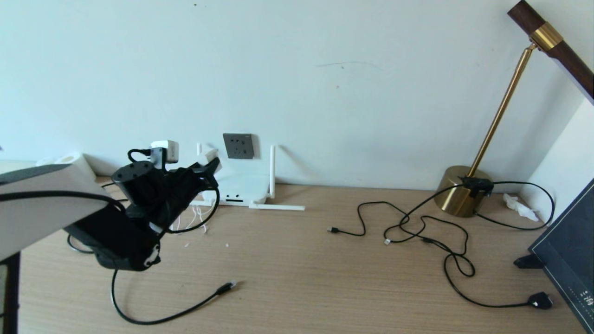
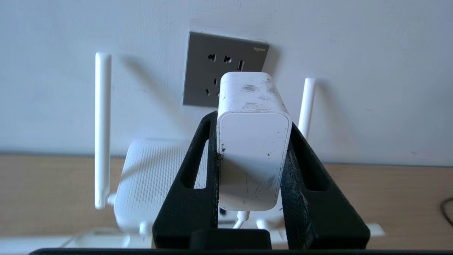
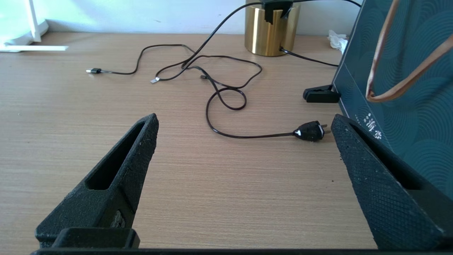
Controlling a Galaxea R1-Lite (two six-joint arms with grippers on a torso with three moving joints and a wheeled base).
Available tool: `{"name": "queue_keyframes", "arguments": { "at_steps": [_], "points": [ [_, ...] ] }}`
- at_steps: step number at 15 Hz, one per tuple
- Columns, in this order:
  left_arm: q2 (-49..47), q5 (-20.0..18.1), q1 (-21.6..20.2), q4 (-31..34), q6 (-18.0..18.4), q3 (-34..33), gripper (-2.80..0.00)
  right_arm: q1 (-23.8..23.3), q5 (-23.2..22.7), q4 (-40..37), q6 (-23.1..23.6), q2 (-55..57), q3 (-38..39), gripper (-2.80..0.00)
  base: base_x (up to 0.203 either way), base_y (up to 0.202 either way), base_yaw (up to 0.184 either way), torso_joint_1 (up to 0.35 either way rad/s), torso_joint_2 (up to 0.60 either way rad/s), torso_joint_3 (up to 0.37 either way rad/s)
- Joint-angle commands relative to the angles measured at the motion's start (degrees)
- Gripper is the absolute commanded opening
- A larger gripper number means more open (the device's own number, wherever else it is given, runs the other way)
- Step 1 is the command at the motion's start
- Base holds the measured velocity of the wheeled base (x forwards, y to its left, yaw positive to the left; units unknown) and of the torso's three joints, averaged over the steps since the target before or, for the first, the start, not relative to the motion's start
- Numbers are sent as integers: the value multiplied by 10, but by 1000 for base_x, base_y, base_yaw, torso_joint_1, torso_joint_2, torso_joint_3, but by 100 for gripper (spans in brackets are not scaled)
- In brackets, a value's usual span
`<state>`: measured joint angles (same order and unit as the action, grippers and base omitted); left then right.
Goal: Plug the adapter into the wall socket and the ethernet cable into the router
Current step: Align plug and socket
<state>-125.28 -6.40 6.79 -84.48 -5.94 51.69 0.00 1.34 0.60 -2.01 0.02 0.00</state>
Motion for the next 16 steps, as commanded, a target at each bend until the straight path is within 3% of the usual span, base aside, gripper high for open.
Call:
{"name": "queue_keyframes", "arguments": {
  "at_steps": [1, 7, 16],
  "points": [
    [-81, 5, 4, -27, 19, 44, -280, 0, 0, 0, 0, 0, 0, 0, 0, 0, 0, 0, 0, 0],
    [-169, 73, 19, -32, 63, 198, -280, 0, 0, 0, 0, 0, 0, 0, 0, 0, 0, 0, 0, 0],
    [-218, 80, 27, -30, 91, 308, -280, 0, 0, 0, 0, 0, 0, 0, 0, 0, 0, 0, 0, 0]
  ]
}}
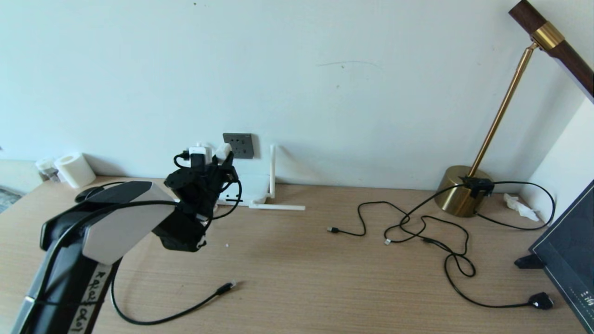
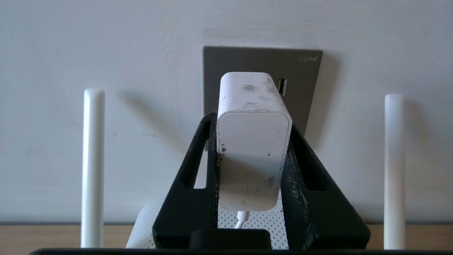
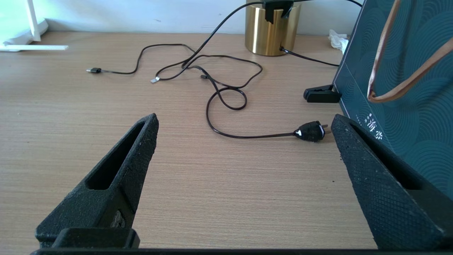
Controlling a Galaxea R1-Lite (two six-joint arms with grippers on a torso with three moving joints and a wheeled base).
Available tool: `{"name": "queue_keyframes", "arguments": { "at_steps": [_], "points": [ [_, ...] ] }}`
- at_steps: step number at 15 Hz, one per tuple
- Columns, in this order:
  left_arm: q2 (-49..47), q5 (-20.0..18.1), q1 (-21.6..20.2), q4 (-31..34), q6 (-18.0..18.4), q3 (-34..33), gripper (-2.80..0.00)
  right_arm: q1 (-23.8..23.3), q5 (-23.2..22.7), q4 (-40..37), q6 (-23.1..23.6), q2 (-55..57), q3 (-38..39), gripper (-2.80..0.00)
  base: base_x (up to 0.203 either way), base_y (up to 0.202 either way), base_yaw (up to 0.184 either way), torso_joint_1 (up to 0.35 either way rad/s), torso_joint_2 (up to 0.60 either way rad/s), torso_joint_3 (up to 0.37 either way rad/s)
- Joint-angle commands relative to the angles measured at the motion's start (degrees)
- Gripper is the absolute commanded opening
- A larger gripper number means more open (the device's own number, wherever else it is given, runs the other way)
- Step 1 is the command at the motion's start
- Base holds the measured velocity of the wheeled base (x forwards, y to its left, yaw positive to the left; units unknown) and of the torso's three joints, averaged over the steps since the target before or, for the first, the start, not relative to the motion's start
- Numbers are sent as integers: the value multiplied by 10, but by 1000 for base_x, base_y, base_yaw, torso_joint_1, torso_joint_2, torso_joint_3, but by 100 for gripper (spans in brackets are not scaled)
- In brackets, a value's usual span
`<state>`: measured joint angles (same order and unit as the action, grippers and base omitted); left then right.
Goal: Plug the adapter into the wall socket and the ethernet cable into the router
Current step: Align plug and socket, then plug plug into socket
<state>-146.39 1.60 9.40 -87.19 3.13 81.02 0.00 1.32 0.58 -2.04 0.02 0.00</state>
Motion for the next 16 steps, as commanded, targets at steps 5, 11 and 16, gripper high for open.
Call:
{"name": "queue_keyframes", "arguments": {
  "at_steps": [5, 11, 16],
  "points": [
    [-13, 0, 6, 14, 6, 47, -280, 0, 0, 0, 0, 1, 0, 0, 0, 0, 0, 0, 0, 0],
    [-28, -3, 7, 30, 9, 72, -280, 0, 0, 0, 0, 0, 0, 0, 0, 0, 0, 0, 0, 0],
    [-43, -3, 6, 54, 12, 111, -280, 0, 0, 0, 0, 0, 0, 0, 0, 0, 0, 0, 0, 0]
  ]
}}
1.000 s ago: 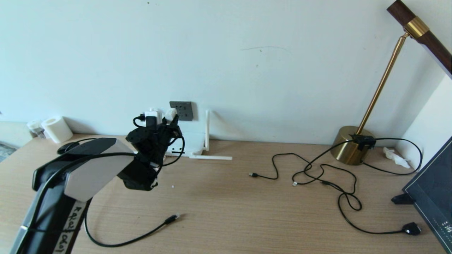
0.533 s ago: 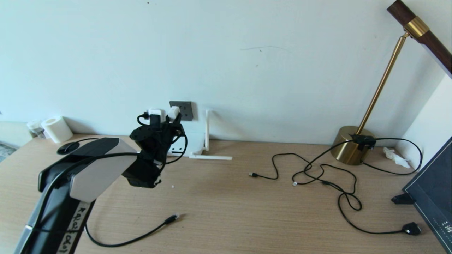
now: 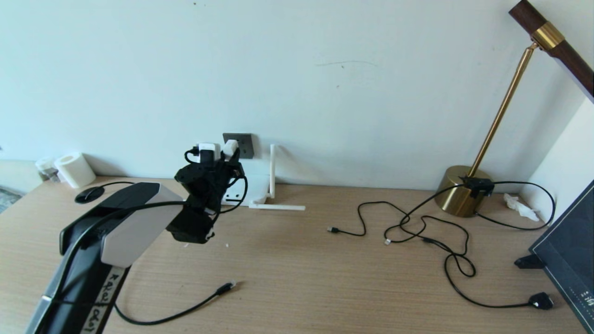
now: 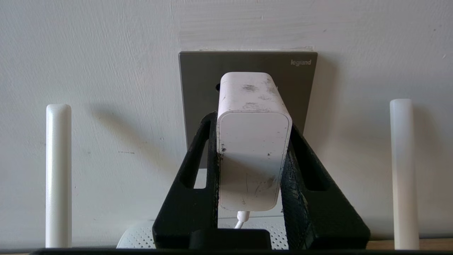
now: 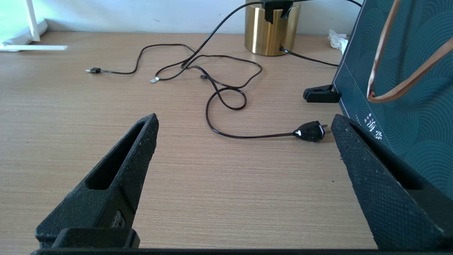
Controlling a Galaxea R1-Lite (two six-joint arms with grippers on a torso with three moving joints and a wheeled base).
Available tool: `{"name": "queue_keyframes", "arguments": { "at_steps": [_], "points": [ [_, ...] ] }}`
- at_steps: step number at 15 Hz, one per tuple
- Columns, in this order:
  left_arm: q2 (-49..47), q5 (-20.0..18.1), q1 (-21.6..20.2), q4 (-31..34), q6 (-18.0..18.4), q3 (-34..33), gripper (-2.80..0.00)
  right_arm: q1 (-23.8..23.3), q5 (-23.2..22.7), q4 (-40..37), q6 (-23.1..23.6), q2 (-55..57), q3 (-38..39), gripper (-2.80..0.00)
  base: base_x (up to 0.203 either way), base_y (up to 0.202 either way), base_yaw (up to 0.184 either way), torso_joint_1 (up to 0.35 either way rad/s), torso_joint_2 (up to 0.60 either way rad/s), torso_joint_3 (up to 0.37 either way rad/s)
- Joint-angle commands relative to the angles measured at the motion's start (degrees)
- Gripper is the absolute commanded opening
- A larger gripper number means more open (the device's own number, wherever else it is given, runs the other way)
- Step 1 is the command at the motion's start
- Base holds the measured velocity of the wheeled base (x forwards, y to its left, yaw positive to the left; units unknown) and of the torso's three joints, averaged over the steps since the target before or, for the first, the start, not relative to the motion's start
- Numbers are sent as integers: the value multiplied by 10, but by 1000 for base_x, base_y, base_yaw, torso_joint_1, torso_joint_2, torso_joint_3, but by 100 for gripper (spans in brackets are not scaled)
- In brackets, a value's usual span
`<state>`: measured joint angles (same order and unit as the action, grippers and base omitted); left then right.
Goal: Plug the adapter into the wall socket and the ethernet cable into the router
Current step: Plug plug into socket
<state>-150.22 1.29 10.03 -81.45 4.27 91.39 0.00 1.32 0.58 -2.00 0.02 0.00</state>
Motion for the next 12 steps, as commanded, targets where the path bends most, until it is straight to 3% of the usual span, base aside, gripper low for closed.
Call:
{"name": "queue_keyframes", "arguments": {
  "at_steps": [1, 12],
  "points": [
    [-6, 0, 0, -4, 0, 8, -280, 0, 0, 0, 0, 0, 0, 0, 0, 0, 0, 0, 0, 0],
    [-10, -1, -4, 3, 0, 18, -280, 0, 0, 0, 0, 1, 0, 0, 0, 0, 0, 0, 0, 0]
  ]
}}
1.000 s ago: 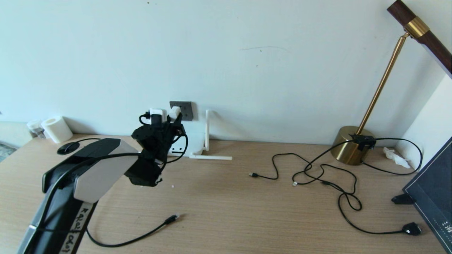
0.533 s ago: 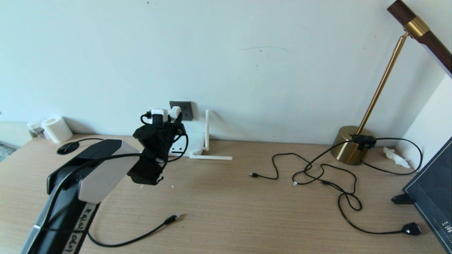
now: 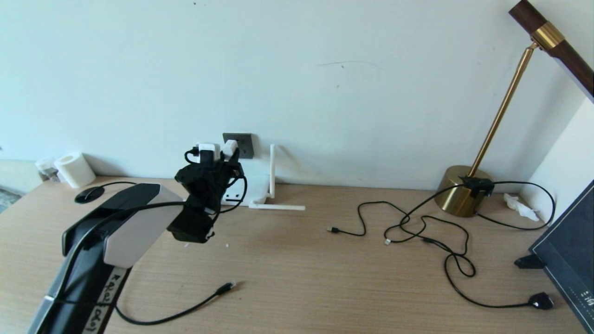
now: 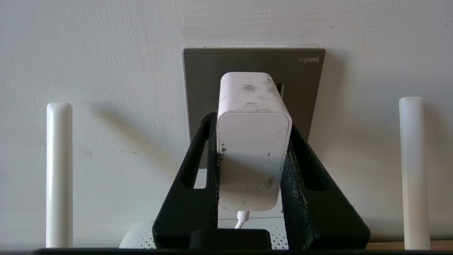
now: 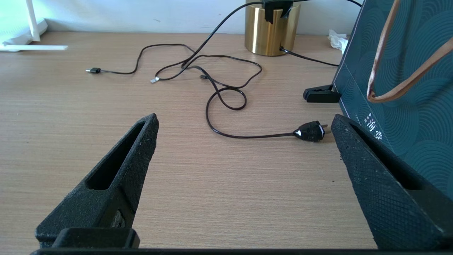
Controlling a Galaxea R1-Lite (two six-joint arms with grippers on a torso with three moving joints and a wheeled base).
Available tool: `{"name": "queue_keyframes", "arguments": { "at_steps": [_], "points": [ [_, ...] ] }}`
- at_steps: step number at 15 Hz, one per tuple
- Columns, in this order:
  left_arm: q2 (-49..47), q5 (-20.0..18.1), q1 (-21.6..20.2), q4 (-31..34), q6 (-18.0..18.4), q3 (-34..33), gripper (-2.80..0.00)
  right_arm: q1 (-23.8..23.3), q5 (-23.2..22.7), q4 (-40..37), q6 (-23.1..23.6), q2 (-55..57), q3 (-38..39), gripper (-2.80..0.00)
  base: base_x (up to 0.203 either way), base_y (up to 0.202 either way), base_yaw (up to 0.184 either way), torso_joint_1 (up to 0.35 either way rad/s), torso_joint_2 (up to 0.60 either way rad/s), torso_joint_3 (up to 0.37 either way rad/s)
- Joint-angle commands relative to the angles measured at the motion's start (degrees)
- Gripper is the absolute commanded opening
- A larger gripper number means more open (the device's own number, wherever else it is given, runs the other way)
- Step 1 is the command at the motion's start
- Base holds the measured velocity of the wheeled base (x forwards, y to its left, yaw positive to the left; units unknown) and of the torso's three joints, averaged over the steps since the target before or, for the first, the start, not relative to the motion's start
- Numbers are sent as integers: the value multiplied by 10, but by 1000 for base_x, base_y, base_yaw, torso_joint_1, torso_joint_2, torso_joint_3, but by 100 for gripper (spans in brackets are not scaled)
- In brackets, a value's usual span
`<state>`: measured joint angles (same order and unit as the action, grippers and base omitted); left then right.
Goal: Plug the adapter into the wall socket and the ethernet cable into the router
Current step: Plug plug into socket
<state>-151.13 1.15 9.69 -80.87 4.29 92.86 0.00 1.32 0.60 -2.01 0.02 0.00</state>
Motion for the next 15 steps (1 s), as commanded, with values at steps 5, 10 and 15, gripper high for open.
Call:
{"name": "queue_keyframes", "arguments": {
  "at_steps": [5, 10, 15],
  "points": [
    [-10, 0, -1, 4, 0, 21, -280, 0, 0, 0, 0, 0, 0, 0, 0, 0, 0, 0, 0, 0],
    [-15, 0, -2, 6, 0, 27, -280, 0, 0, 0, 0, 0, 0, 0, 0, 0, 0, 0, 0, 0],
    [-19, 0, -2, 22, 0, 46, -280, 0, 0, 0, 0, 0, 0, 0, 0, 0, 0, 0, 0, 0]
  ]
}}
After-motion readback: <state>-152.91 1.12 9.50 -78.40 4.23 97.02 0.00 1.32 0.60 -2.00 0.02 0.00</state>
